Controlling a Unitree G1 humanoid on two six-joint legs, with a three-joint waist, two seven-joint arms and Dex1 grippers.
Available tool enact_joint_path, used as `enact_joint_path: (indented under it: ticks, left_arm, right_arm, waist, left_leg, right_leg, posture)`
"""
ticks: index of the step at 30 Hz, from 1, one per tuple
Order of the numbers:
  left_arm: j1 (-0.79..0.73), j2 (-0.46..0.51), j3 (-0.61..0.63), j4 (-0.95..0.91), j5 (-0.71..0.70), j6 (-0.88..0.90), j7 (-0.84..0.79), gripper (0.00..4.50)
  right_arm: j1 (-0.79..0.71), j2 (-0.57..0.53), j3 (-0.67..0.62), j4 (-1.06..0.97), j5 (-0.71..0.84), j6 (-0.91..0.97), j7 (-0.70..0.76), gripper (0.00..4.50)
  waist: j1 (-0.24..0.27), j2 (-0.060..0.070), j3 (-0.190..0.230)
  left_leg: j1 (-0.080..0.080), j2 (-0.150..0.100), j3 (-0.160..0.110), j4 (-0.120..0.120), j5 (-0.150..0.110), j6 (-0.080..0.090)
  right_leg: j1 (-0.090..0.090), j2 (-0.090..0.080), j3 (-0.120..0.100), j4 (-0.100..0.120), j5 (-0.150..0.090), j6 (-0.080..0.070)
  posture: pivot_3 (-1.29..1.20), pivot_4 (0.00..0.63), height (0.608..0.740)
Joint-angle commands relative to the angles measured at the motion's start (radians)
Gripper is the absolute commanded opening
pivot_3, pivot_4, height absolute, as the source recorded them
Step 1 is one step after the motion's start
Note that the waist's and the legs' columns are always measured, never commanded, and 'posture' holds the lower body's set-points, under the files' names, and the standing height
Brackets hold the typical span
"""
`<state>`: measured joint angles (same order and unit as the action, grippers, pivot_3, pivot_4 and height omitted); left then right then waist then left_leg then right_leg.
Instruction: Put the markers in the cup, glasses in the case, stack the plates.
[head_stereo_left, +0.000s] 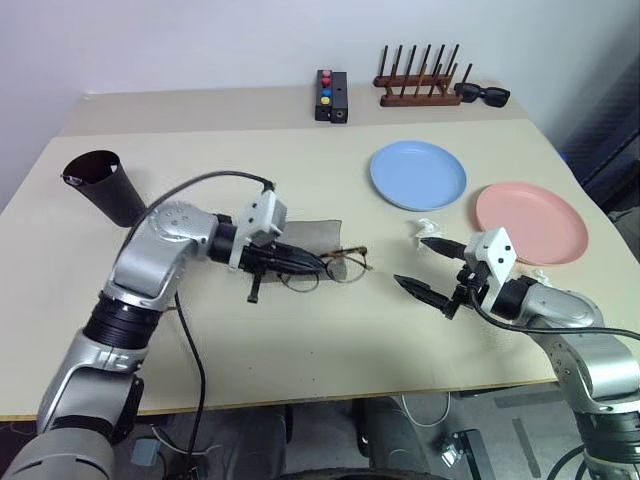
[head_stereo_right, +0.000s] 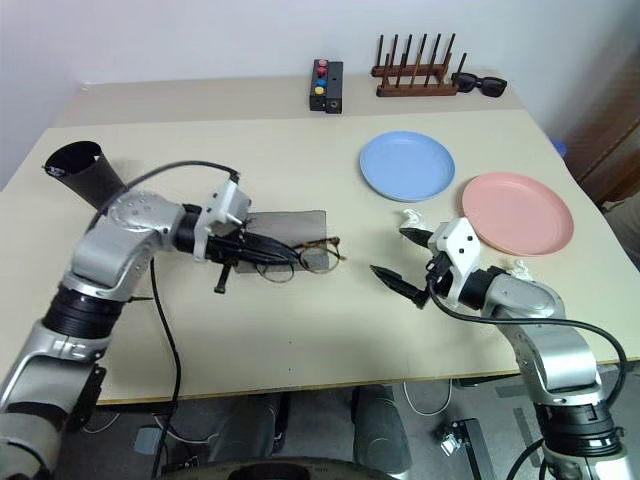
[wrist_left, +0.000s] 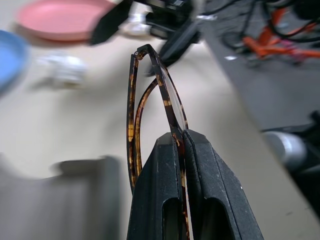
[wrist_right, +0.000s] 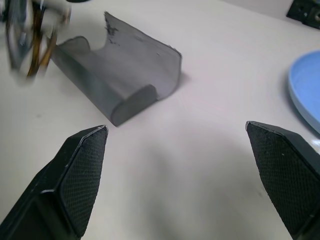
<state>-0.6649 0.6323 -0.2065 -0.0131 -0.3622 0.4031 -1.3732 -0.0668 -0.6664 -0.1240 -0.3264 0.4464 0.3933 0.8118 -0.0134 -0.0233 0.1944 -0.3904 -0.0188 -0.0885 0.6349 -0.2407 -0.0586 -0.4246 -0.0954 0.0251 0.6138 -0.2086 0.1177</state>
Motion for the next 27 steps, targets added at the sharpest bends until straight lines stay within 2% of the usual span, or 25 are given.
enact_joint_path:
  ticks: [1,7,14,27]
  left_arm:
    - [-0.053,0.026,0.024,0.116,0.081,-0.122,0.026,0.04]
    - [-0.152,0.018,0.002,0.327,0.169,-0.26,0.032,0.04]
    - [-0.18,-0.009,-0.059,0.461,0.264,-0.363,0.007,0.04]
    - [-0.143,-0.031,-0.089,0.447,0.282,-0.349,-0.055,0.04]
  right_arm:
    - [0.005,-0.017,-0.009,-0.039,0.031,0.001,0.037,4.5]
    - [0.0,0.003,0.054,-0.065,0.007,0.003,0.031,4.5]
    - [0.007,0.019,0.075,-0.09,0.009,0.007,0.012,4.5]
    - [-0.007,0.025,0.09,-0.082,0.007,0.002,0.004,4.5]
  waist:
    - [0.0,0.0,0.0]
    - [0.0,0.0,0.0]
    - [0.0,0.0,0.0]
    - [-0.001,0.0,0.0]
  left_leg:
    - [0.0,0.0,0.0,0.0,0.0,0.0]
    - [0.0,0.0,0.0,0.0,0.0,0.0]
    - [0.0,0.0,0.0,0.0,0.0,0.0]
    - [0.0,0.0,0.0,0.0,0.0,0.0]
  right_leg:
    - [0.0,0.0,0.0,0.0,0.0,0.0]
    - [0.0,0.0,0.0,0.0,0.0,0.0]
    - [0.0,0.0,0.0,0.0,0.0,0.001]
    - [0.0,0.0,0.0,0.0,0.001,0.002]
  posture:
    - [0.0,0.15,0.734]
    - [0.0,0.15,0.734]
    - [0.0,0.15,0.734]
    - [0.0,0.15,0.734]
